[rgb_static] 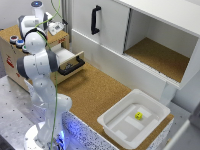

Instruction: Put the pink object on top of the drawer

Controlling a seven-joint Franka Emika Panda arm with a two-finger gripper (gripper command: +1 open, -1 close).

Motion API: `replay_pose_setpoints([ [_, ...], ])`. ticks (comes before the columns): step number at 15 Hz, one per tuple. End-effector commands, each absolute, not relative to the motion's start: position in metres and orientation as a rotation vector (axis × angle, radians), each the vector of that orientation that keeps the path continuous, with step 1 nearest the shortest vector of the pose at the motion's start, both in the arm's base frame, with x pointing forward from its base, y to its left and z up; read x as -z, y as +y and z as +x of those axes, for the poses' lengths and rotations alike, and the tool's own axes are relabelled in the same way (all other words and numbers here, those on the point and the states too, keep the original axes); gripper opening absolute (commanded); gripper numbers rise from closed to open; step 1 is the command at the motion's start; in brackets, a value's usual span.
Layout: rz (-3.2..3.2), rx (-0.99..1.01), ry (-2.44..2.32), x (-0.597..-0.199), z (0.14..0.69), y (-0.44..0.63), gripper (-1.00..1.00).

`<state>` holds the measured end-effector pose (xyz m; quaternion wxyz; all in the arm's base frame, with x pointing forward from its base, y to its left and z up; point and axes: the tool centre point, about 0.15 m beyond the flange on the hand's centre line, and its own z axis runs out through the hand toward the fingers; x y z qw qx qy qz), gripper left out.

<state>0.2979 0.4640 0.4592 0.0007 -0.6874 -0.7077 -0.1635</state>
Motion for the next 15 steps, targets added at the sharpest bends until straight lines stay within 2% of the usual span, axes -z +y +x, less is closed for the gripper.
replay_pose_setpoints([
  [1, -2.233, 0.361, -2.300, -0.458, 0.298, 0.513, -1.00],
  [2, -2.250, 0.370, -2.303, -0.456, 0.297, 0.514, -1.00],
  [3, -2.274, 0.364, -2.296, -0.453, 0.297, 0.514, 1.00],
  [15, -2.447, 0.466, -2.077, -0.497, 0.300, 0.468, 1.00],
])
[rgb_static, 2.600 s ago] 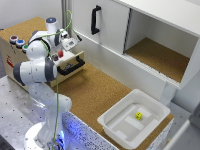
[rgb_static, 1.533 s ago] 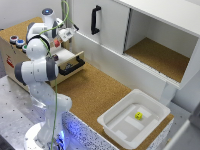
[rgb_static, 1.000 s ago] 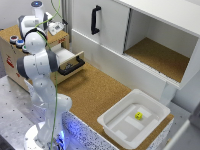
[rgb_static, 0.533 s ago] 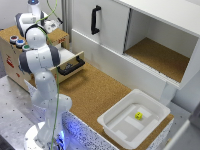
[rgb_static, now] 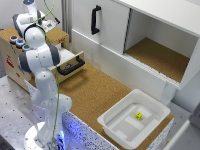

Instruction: Put the pink object on top of the drawer

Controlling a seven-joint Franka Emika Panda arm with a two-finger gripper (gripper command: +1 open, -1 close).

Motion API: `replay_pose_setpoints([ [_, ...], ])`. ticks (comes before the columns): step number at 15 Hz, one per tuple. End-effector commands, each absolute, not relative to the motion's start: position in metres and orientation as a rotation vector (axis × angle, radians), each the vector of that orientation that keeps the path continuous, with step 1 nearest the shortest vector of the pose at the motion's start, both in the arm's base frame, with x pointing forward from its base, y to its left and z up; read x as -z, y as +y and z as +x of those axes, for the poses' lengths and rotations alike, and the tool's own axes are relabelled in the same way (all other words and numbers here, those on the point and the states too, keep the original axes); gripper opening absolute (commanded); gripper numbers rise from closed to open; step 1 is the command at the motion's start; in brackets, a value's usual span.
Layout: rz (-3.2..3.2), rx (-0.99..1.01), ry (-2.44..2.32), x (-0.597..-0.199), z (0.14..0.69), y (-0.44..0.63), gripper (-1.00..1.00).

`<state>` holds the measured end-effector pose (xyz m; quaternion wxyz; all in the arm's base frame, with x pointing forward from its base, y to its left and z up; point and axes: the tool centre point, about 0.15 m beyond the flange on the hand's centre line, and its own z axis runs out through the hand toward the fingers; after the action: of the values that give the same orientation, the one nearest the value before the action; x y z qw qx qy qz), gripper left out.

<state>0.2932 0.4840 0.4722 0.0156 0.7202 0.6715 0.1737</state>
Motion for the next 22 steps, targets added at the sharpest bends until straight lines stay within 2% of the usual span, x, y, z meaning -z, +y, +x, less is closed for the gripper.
replay_pose_setpoints([
  [1, 2.309, -0.429, 1.910, -0.496, 0.301, 0.458, 1.00],
  [6, 2.420, -0.421, 1.745, -0.488, 0.301, 0.388, 1.00],
  [12, 2.417, -0.434, 1.831, -0.446, 0.305, 0.316, 1.00],
  [22, 2.312, -0.399, 2.096, -0.364, 0.321, 0.327, 1.00],
])
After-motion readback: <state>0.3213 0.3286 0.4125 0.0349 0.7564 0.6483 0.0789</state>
